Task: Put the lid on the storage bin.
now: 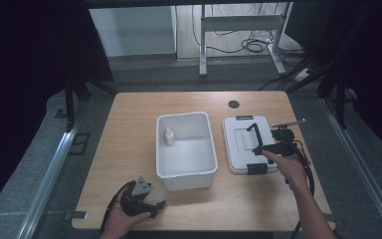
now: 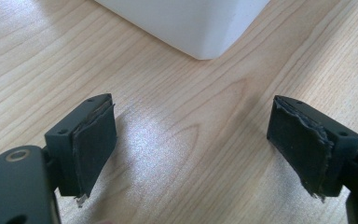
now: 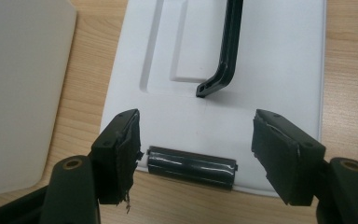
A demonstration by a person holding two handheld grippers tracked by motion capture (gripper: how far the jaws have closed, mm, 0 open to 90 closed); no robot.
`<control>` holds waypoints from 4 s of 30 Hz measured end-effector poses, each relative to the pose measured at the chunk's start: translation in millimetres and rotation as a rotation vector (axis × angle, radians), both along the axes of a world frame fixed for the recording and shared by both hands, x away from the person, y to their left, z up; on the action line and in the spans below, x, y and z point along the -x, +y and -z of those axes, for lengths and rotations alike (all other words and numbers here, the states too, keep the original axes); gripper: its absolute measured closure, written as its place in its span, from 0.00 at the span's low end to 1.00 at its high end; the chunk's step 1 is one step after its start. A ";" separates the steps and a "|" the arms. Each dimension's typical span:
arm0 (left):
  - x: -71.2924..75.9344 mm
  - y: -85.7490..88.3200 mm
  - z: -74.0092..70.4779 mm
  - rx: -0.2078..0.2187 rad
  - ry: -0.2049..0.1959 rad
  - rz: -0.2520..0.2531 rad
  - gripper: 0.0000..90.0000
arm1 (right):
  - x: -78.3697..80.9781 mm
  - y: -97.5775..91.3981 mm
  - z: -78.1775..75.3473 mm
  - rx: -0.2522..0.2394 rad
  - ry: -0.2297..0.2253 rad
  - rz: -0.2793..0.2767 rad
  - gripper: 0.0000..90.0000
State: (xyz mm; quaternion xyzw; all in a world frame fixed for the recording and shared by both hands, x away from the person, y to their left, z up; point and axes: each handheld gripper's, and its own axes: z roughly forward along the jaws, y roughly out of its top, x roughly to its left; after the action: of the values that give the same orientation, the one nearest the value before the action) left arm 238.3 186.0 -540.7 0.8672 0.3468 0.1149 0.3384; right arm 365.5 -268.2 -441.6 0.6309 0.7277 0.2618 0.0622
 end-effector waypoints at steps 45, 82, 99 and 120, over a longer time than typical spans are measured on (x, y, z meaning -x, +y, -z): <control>-0.7 0.7 0.8 0.009 -0.004 -0.001 0.17 | -78.8 -6.4 -2.5 0.030 0.150 -0.038 0.58; -0.8 1.7 1.5 0.016 -0.009 -0.003 0.17 | -108.0 8.4 16.5 0.009 0.218 0.016 0.95; -1.4 1.9 1.6 0.017 -0.009 -0.001 0.17 | -93.6 17.6 -19.3 0.022 0.174 0.005 0.95; -2.3 1.5 1.3 0.012 -0.009 -0.005 0.17 | -56.9 19.8 -81.5 -0.015 0.115 -0.023 0.95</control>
State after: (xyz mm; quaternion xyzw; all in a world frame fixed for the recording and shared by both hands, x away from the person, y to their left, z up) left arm 240.6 187.4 -542.0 0.8636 0.3481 0.1177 0.3452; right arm 422.4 -248.4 -360.1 0.6369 0.7353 0.2314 0.0128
